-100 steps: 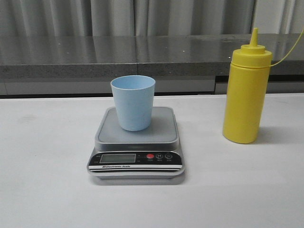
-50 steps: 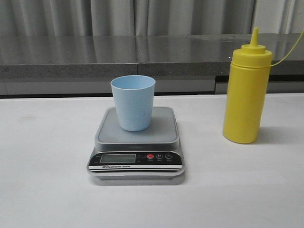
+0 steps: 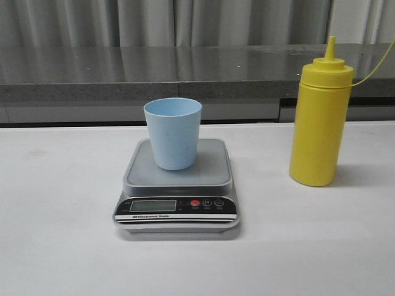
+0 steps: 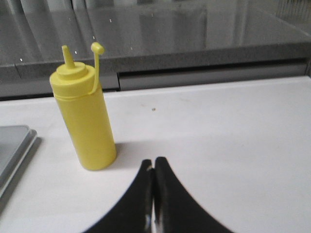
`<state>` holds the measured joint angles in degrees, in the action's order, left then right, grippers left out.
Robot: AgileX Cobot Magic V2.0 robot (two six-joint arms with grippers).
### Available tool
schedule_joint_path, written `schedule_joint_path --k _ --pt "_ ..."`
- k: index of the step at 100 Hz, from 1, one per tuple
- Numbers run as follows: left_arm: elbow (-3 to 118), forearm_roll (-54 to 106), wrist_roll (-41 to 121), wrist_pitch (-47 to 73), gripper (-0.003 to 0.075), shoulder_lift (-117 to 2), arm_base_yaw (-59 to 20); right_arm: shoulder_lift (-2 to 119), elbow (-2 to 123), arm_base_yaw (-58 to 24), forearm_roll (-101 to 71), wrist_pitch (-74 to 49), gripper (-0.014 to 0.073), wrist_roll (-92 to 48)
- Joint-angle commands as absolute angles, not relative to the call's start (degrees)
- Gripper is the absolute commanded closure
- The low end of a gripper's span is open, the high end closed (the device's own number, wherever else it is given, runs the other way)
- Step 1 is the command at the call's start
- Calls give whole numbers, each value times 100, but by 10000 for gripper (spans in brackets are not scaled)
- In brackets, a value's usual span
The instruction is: Pour seasoning into cup on scale with both arms
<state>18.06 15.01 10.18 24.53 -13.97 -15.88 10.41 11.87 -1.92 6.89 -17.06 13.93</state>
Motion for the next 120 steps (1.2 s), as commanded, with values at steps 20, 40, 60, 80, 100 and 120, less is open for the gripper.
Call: schedule_joint_path --k 20,40,60,80,100,120 --pt "1955 1604 946 2058 741 -1451 -1590 2500 2142 -166 715 -1693 661 1337" --pt "1955 1604 946 2058 741 -1451 -1590 3300 2228 -239 563 -1493 654 1337" --pt "1955 1604 946 2058 741 -1451 -1590 3861 2228 -744 448 -882 330 1337" --pt "1955 1604 946 2058 741 -1451 -1590 4626 2181 -1186 448 615 -55 1337" --pt "1955 1604 946 2058 741 -1451 -1590 5666 1942 -1242 448 2540 -53 1337" --pt "1955 1604 946 2058 741 -1451 -1590 6902 1809 -1242 494 3911 -53 1337"
